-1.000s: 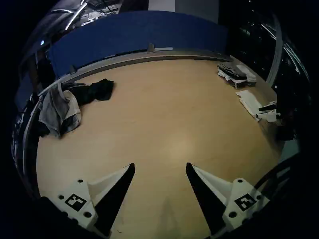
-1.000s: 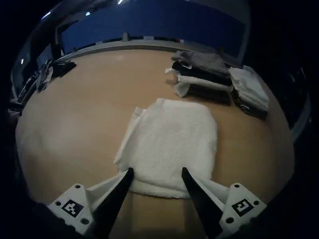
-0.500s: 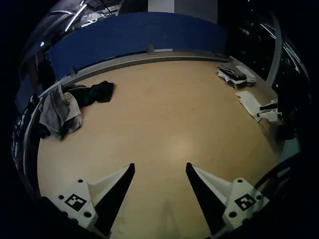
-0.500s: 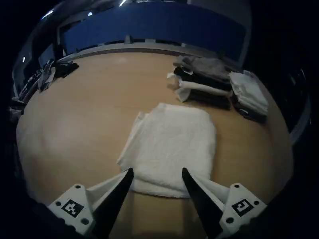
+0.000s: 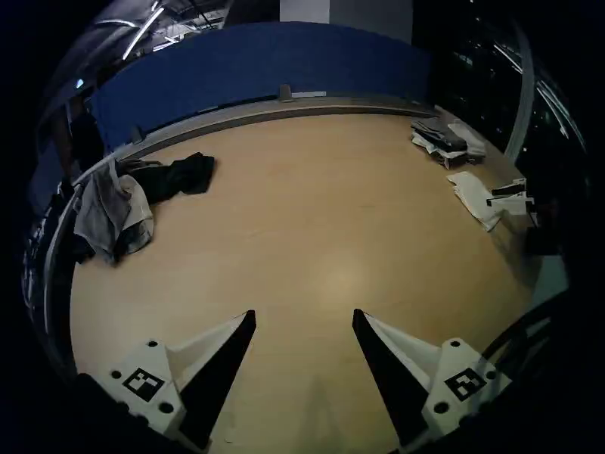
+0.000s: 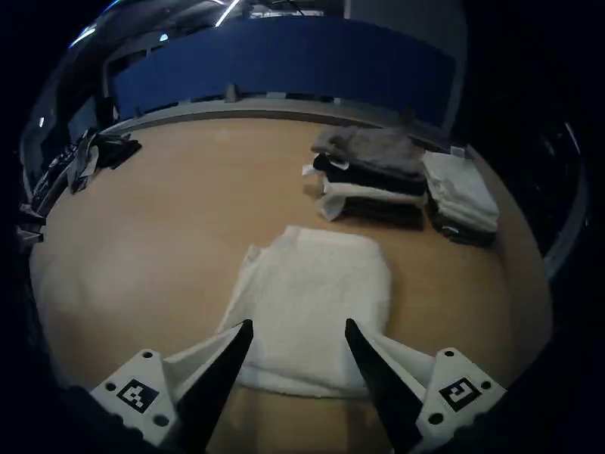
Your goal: Fold towel
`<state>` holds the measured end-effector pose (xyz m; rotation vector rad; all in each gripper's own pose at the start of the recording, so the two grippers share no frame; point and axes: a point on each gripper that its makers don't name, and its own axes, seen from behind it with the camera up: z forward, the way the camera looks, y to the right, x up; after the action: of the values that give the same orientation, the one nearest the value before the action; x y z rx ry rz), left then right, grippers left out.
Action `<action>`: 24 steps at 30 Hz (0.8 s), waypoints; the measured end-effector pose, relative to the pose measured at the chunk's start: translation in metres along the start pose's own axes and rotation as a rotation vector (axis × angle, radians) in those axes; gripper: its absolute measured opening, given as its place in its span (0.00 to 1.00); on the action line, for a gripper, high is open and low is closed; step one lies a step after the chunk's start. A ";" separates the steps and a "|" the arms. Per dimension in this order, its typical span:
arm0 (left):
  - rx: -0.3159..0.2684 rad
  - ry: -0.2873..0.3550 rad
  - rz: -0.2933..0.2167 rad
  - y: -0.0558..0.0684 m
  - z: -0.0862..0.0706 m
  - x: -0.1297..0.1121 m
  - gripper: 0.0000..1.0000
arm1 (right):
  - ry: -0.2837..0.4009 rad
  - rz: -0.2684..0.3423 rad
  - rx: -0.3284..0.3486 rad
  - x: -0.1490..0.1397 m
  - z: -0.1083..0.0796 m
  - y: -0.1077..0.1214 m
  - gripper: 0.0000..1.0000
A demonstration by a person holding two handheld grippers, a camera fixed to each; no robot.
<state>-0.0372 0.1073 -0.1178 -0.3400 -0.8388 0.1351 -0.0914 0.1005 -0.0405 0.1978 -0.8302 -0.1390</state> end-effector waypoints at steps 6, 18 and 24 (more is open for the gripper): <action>0.001 0.000 0.001 0.001 0.001 0.000 0.95 | 0.009 -0.014 0.004 0.023 0.022 0.006 0.95; 0.010 -0.010 -0.001 -0.002 0.000 -0.004 0.95 | -0.047 -0.031 0.025 0.016 0.056 -0.004 0.95; 0.015 -0.005 -0.002 -0.004 0.000 -0.002 0.95 | -0.035 -0.016 0.028 0.015 0.057 -0.004 0.95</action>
<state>-0.0384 0.1032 -0.1178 -0.3252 -0.8431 0.1404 -0.1236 0.0865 0.0071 0.2287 -0.8657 -0.1468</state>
